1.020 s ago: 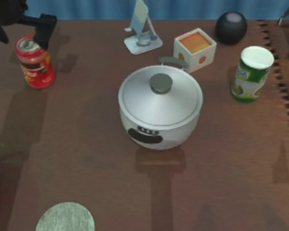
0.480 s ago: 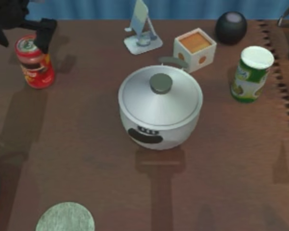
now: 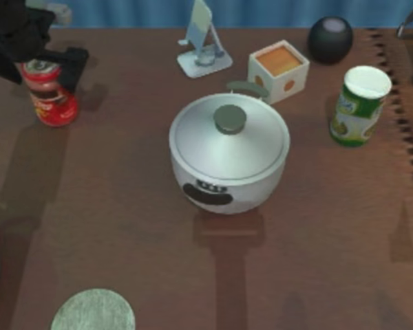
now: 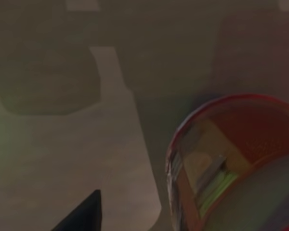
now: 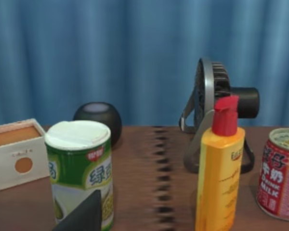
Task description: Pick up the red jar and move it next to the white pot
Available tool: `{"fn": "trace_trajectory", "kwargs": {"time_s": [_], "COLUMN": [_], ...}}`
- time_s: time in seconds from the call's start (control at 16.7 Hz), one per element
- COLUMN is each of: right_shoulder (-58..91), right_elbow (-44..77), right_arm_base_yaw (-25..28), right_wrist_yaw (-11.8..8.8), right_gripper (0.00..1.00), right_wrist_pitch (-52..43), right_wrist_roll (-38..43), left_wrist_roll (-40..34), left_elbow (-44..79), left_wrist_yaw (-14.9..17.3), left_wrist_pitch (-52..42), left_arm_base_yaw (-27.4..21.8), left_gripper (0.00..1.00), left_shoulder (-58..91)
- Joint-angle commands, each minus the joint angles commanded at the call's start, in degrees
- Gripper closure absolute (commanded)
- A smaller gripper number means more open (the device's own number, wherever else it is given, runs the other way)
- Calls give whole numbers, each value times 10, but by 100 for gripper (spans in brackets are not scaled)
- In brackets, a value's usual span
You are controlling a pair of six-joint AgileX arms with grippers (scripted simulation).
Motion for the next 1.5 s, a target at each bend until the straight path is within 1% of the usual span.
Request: {"fn": "trace_trajectory", "kwargs": {"time_s": [0.12, 0.9, 0.96, 1.5], "right_shoulder": [0, 0, 0, 0], "right_elbow": [0, 0, 0, 0], "right_arm_base_yaw": [0, 0, 0, 0], "right_wrist_yaw": [0, 0, 0, 0], "right_gripper": [0, 0, 0, 0], "right_wrist_pitch": [0, 0, 0, 0], "right_wrist_roll": [0, 0, 0, 0], "left_wrist_roll": [0, 0, 0, 1], "left_elbow": [0, 0, 0, -1], "left_wrist_yaw": [0, 0, 0, 0], "left_wrist_pitch": [0, 0, 0, 0], "left_arm_base_yaw": [0, 0, 0, 0], "left_gripper": [0, 98, 100, 100], "left_shoulder": [0, 0, 0, -2]}}
